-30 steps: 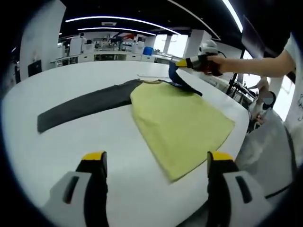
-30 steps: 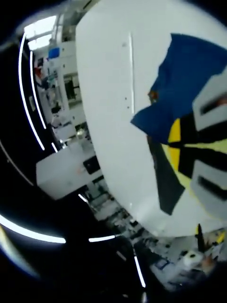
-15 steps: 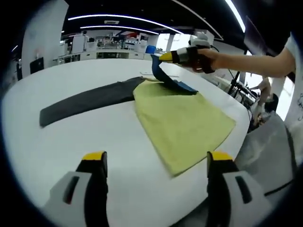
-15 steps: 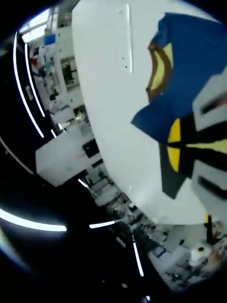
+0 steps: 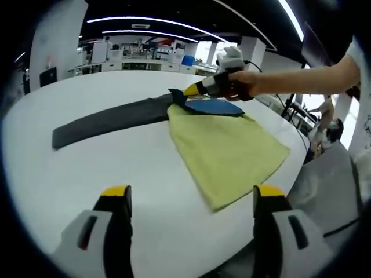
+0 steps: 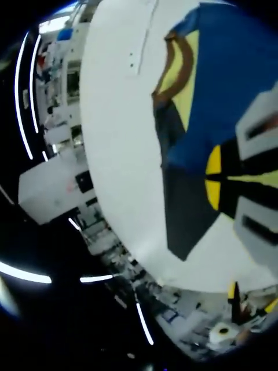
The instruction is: Fold the garment on the visible template until the final outline fits inside the template.
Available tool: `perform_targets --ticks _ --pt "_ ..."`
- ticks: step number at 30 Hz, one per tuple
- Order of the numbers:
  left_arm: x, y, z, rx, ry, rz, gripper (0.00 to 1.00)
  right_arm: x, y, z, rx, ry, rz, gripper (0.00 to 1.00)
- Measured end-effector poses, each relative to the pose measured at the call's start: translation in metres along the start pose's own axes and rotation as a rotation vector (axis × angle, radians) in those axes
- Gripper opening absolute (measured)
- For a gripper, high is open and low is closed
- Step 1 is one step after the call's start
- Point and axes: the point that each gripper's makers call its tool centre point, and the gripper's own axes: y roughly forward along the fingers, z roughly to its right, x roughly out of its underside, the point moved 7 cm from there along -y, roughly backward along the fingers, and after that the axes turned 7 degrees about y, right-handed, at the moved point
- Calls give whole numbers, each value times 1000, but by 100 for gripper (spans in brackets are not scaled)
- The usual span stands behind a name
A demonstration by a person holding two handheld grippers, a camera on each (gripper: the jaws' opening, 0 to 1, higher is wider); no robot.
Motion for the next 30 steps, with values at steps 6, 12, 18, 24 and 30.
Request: perform_targets --ticks 6,12,18,24,30 --pt "3 -1 -1 0 -6 -6 83 4 0 3 -1 0 -18 0" --pt "3 0 -3 4 -1 -4 83 2 0 4 -19 -44 -15 19" --pt "1 0 -2 9 4 -1 83 3 -5 6 -49 -56 -1 43" --pt "0 0 -1 13 8 -3 83 4 -14 14 -62 -55 12 65" --pt "-3 1 -3 15 7 9 83 5 -32 27 -52 -59 20 71"
